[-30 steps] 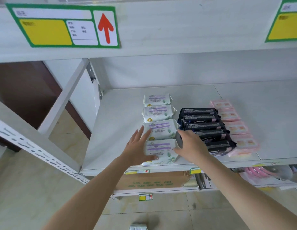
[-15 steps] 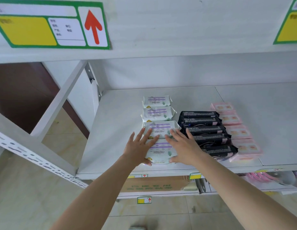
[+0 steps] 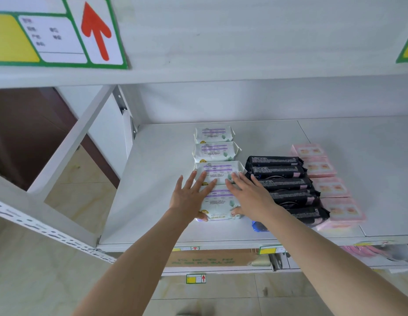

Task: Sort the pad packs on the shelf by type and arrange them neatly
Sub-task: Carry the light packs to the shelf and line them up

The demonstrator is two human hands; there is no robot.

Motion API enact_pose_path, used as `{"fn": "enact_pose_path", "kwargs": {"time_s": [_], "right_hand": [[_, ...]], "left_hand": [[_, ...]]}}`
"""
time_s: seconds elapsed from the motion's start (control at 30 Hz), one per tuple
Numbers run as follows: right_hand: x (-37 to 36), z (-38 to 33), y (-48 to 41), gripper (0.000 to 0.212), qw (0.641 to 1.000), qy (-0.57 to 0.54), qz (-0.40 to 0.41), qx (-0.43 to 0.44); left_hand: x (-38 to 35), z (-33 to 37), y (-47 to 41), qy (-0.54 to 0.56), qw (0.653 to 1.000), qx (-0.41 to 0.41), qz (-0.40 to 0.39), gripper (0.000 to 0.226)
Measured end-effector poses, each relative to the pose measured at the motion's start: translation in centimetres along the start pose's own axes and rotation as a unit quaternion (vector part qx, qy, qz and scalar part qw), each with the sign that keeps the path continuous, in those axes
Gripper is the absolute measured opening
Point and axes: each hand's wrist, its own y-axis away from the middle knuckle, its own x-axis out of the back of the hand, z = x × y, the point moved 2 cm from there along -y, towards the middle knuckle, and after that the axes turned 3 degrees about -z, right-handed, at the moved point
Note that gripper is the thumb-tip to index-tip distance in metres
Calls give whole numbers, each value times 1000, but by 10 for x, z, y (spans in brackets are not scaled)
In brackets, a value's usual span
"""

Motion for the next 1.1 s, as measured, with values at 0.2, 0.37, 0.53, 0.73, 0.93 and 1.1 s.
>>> {"fn": "enact_pose_path", "kwargs": {"time_s": [0.2,0.37,0.53,0.73,0.93,1.1], "right_hand": [[6,3,-13,85,1000,5,-2,-7],[9,9,-25,85,1000,7,-7,-16],[13,14,-37,85,1000,9,-13,-17],[15,19,-43,85,1000,17,-14,-15],[17,15,-37,88,998,61,4,-18],[18,4,-14,85,999,20,38,-19]], "left_hand": [[5,-5,-14,0,1000,21,-3,107],[9,-4,-26,2,999,39,8,106],[10,-7,-37,4,999,52,12,105],[11,-10,-44,7,999,38,19,106],[4,-13,-29,18,998,26,63,96],[-10,-14,7,137,979,36,144,67]]}}
